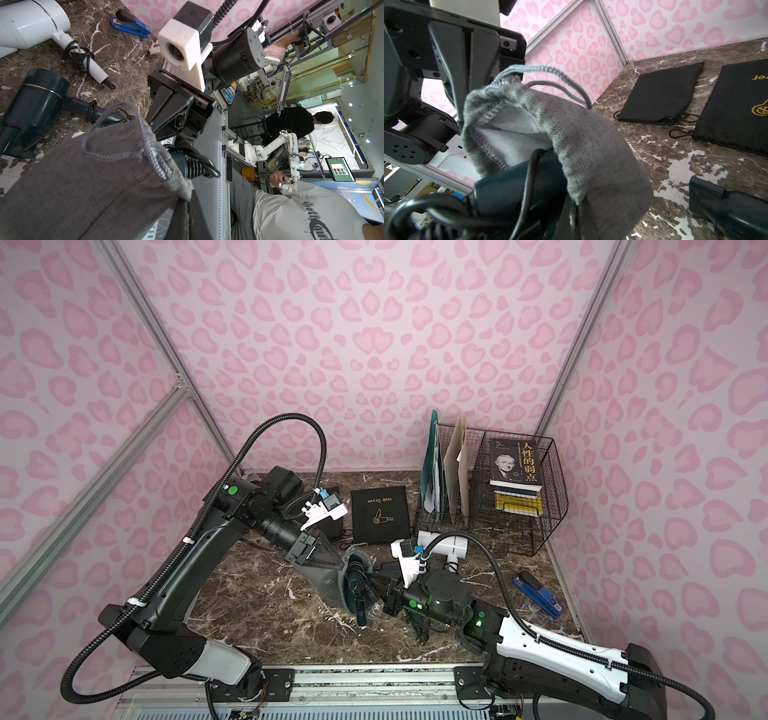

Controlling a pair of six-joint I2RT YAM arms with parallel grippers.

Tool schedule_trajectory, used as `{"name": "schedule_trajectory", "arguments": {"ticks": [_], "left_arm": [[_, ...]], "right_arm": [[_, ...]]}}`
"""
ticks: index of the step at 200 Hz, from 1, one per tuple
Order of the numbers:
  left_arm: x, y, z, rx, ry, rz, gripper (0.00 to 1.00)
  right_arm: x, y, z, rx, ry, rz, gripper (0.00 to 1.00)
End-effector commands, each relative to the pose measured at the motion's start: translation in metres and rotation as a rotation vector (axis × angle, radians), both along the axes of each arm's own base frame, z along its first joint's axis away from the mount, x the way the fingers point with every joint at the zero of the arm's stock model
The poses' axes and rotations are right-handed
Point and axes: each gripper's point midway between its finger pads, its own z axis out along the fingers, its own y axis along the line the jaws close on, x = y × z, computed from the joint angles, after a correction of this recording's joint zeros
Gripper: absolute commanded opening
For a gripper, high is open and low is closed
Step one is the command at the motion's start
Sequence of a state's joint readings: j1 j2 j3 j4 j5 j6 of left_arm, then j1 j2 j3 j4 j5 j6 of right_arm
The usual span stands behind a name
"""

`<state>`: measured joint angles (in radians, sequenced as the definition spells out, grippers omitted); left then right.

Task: Pack away hair dryers
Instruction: Adjust the drawstring bag.

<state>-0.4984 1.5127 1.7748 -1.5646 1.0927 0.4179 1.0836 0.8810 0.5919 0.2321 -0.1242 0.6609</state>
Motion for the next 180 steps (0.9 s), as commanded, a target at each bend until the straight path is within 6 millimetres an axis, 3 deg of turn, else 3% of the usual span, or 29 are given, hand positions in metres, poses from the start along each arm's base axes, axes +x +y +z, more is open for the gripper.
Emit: {"name": "schedule_trajectory", "arguments": {"ticks": [1,45,91,180], "left_arm": [[0.001,-0.003,0.004,-0.034,0.008,-0.003,0.02],[0.008,0.007,-0.006,0.004,-0.019,0.044,0.02],[0.011,0.014,-0.003,-0.005,-0.021,0.085,0.02],[0.030,0.042,-0.021,0.100,-0.033,0.245,0.02]], "right_arm": [[-0.003,0.007,0.008,0.001,-0.030,0.019,0.00],[0.001,-0.007,0.020,0.001,-0.046,-0.041,0.00],[0.001,-0.023,0.031,0.030,-0.065,-0.080,0.00],[0.002,-0.004,0.000,-0.145,0.027,0.003,0.00]]}}
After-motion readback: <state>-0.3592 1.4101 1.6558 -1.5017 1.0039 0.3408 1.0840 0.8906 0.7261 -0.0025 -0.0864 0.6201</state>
